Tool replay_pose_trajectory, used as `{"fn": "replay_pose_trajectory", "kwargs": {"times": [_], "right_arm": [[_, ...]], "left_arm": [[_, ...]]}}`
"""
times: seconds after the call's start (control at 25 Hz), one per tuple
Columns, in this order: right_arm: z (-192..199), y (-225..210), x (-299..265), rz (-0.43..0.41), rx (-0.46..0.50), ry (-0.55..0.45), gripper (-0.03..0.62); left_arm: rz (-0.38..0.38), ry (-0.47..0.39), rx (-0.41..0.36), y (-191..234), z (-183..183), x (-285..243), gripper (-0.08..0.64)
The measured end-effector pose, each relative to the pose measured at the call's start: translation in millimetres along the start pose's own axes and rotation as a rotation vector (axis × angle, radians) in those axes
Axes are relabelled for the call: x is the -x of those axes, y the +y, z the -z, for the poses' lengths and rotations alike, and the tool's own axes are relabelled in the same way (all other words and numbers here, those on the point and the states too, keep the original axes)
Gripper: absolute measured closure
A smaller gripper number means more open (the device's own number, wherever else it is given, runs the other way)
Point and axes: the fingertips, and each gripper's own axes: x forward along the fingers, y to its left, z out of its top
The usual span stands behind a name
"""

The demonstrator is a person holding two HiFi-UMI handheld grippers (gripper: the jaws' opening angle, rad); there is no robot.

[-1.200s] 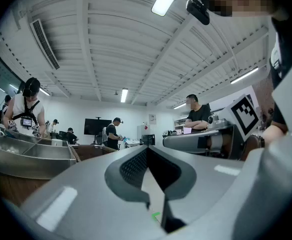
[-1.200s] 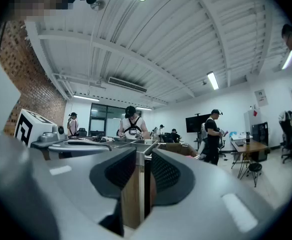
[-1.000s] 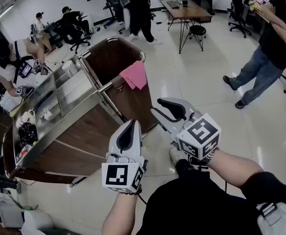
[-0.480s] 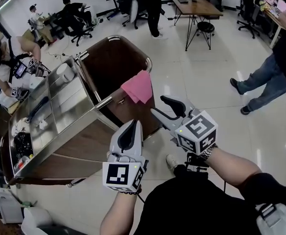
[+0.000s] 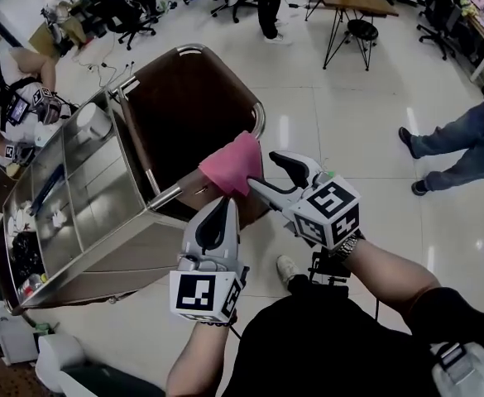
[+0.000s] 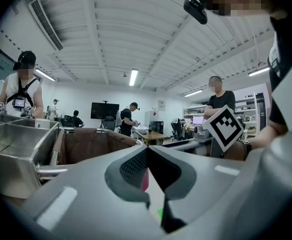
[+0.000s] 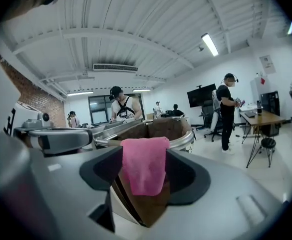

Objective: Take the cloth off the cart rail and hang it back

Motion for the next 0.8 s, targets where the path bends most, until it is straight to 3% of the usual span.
{"fn": "replay_pose_trajectory", "kwargs": {"times": [0.32, 0.52, 0.8], "right_arm": [[36.9, -32.4, -53.2, -0.077, -0.053, 0.078, 0.299], [50.2, -34.8, -69.5, -0.157, -0.075, 0.108, 0.322], [50.5, -33.6, -69.9, -0.197, -0.079, 0.104, 0.548]], "left_arm": [[-0.035, 0.033, 0.018, 32.9, 29.2, -33.6, 0.557], [-0.056, 0.043, 0.029, 44.8, 40.5, -43.5, 0.557], [-0.081, 0.050, 0.028, 49.2, 46.5, -48.2, 0.557]]}}
